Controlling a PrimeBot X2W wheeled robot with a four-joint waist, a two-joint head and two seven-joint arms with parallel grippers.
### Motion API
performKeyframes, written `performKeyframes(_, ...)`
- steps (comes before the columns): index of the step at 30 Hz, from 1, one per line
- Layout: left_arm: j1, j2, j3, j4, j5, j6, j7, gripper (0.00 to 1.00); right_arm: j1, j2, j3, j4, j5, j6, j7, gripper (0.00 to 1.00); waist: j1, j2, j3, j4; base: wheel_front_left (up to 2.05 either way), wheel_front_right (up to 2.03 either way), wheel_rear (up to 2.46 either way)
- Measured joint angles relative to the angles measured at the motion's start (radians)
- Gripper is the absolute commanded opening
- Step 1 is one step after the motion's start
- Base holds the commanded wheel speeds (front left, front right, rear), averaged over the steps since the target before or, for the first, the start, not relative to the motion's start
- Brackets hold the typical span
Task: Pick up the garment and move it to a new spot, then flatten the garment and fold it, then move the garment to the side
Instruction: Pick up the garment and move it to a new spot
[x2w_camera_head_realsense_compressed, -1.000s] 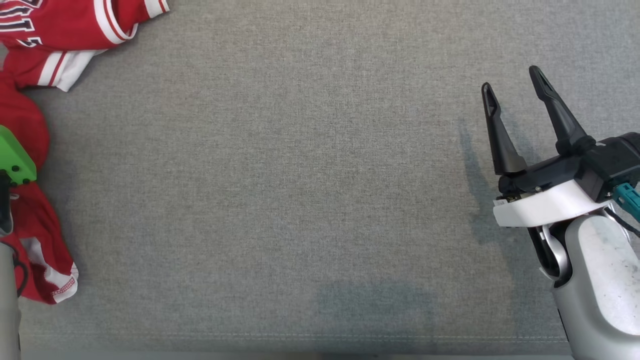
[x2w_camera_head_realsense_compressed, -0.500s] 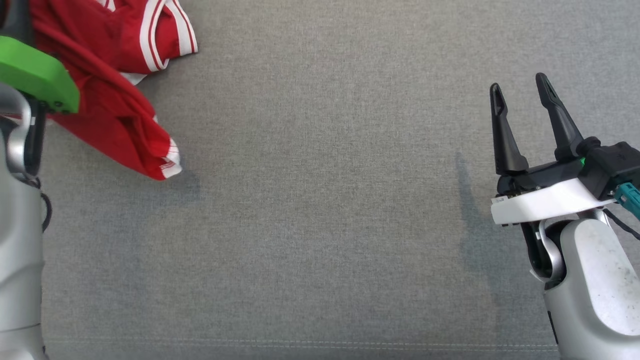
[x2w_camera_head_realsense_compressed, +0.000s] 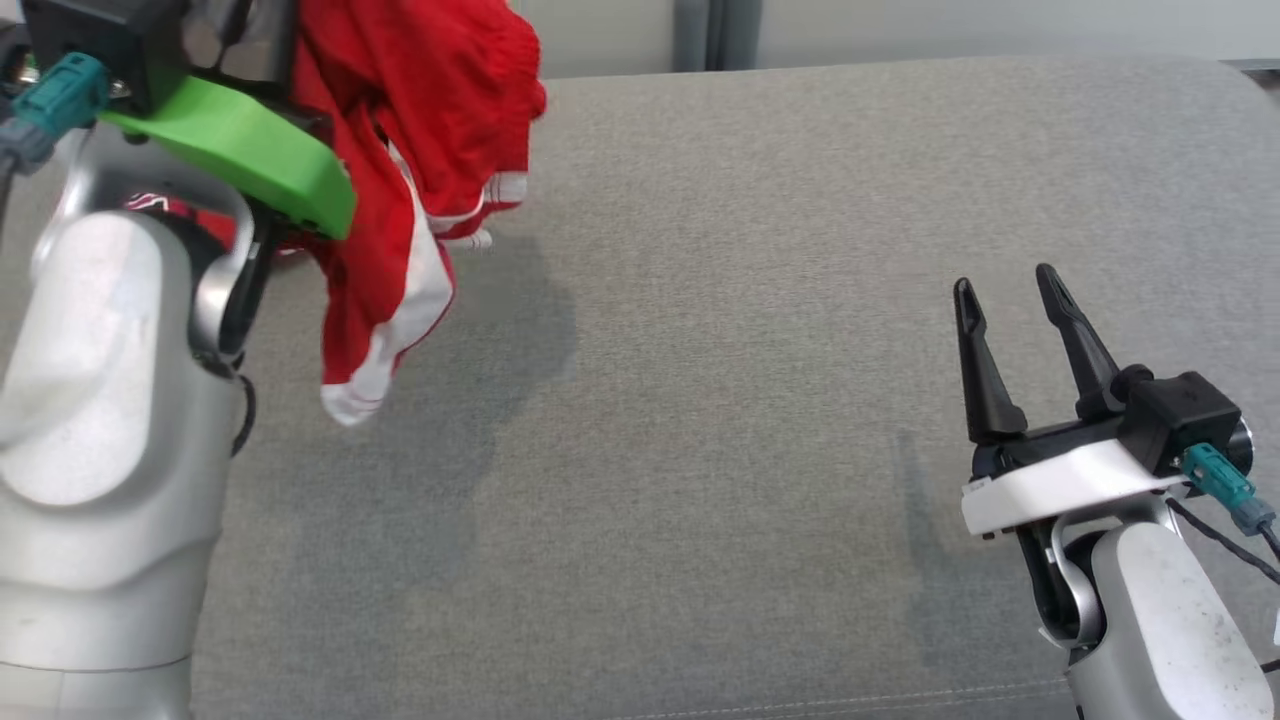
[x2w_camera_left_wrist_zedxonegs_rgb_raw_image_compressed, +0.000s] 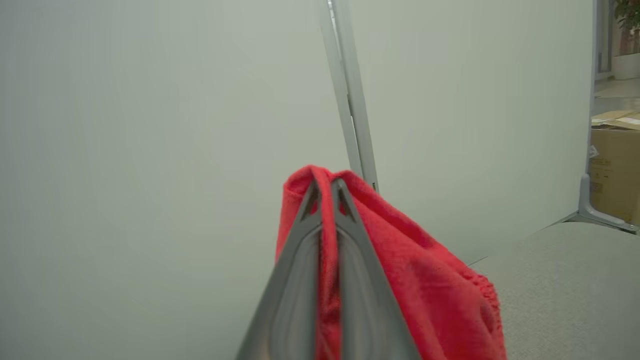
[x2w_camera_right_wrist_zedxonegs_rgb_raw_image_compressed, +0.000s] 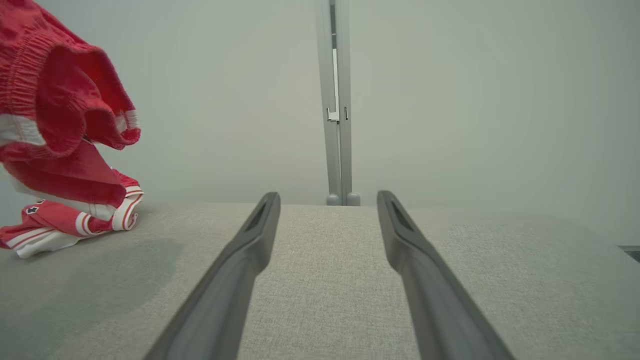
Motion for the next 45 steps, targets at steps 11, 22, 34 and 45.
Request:
performKeyframes(11,0.107,-0.091,-0.135,-0.029,-0.098,-0.005,0.102,0.0,0.047,0.006,0.043,0.002,0.007,0.003,0.0,1.0,0.0,0.0,-0.068,-0.161,0.0,0.0,0.0)
performKeyframes(22,0.304,-0.142,-0.242,0.078,-0.149,-0.005,0.097,0.0,0.06,0.009,0.094,-0.002,0.027,0.021,0.0,1.0,0.0,0.0,-0.049,-0.265,0.0,0.0,0.0)
performKeyframes(34,0.184,-0.125,-0.313,0.167,0.035,-0.004,0.0,0.0,0.02,0.011,0.186,0.005,0.027,0.047,0.0,1.0,0.0,0.0,0.036,-0.307,0.0,0.0,0.0)
performKeyframes(45,0.089,-0.13,-0.307,0.277,0.078,0.028,-0.092,1.0,-0.028,0.012,0.215,0.026,0.027,0.05,0.0,1.0,0.0,0.0,0.098,-0.309,0.0,0.0,0.0)
